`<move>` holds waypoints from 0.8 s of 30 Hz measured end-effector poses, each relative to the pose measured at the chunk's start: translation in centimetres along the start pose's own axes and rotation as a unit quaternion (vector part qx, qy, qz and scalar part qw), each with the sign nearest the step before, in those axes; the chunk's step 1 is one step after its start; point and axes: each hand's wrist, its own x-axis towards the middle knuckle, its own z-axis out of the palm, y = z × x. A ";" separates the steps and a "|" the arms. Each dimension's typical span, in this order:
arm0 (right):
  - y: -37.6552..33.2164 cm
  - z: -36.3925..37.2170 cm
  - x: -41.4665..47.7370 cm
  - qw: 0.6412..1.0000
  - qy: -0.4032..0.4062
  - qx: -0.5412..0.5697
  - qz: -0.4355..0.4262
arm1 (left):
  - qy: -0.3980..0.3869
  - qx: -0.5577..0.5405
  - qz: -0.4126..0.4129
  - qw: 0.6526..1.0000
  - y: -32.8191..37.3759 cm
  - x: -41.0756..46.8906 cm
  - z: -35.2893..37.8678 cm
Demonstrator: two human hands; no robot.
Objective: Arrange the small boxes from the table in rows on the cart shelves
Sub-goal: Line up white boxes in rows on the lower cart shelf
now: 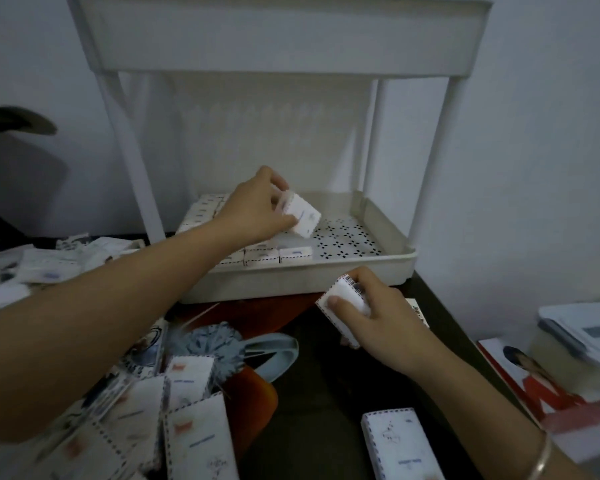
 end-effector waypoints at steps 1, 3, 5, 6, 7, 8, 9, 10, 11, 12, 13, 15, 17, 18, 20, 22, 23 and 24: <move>0.1 0.0 0.0 1.000 0.000 0.009 0.000 | -0.027 0.025 0.016 0.999 -0.3 0.1 0.3; 0.3 0.0 0.2 1.000 0.003 0.006 -0.014 | -0.080 0.066 0.036 0.994 -1.0 0.3 0.4; 0.5 0.0 0.3 0.999 0.015 -0.020 -0.038 | -0.122 0.083 0.044 0.988 -1.4 0.4 0.3; 0.5 0.0 0.4 0.998 0.018 -0.029 -0.048 | -0.140 0.090 0.051 0.985 -1.6 0.4 0.3; 0.4 0.0 0.4 0.998 0.017 -0.032 -0.054 | -0.155 0.099 0.058 0.981 -1.8 0.5 0.4; 0.4 0.0 0.4 0.998 0.013 -0.033 -0.058 | -0.167 0.110 0.064 0.978 -1.9 0.4 0.5; 0.3 0.0 0.4 0.998 0.006 -0.033 -0.061 | -0.175 0.120 0.070 0.975 -1.9 0.4 0.7; 0.3 0.0 0.4 0.997 -0.001 -0.036 -0.067 | -0.181 0.128 0.075 0.972 -1.9 0.3 0.9; 0.2 0.0 0.4 0.997 -0.005 -0.037 -0.075 | -0.181 0.135 0.080 0.971 -1.8 0.2 1.0; 0.0 -0.1 0.4 0.996 -0.007 -0.032 -0.080 | -0.181 0.142 0.083 0.970 -1.8 0.0 1.1; -0.3 -0.2 0.5 0.997 -0.008 -0.014 -0.079 | -0.180 0.151 0.089 0.968 -1.9 -0.1 1.1; -0.9 -0.6 1.2 0.997 0.005 0.056 -0.056 | -0.177 0.174 0.109 0.963 -2.2 -0.4 1.1; -1.5 -1.1 2.7 0.991 0.048 0.115 -0.047 | -0.169 0.194 0.134 0.957 -2.5 -0.9 1.0; -1.7 -1.2 3.7 0.985 0.079 0.142 -0.052 | -0.160 0.204 0.146 0.955 -2.6 -1.2 1.0; -2.1 -1.5 6.1 0.968 0.148 0.193 -0.056 | -0.139 0.215 0.152 0.955 -2.7 -1.7 0.7; -2.6 -1.6 8.6 0.952 0.192 0.236 -0.028 | -0.134 0.219 0.159 0.953 -2.9 -2.2 0.4; -2.8 -1.6 9.8 0.950 0.197 0.244 -0.008 | -0.136 0.228 0.171 0.949 -3.0 -2.5 0.3; -3.0 -1.5 10.9 0.951 0.193 0.240 0.007 | -0.136 0.250 0.183 0.941 -3.1 -2.8 0.2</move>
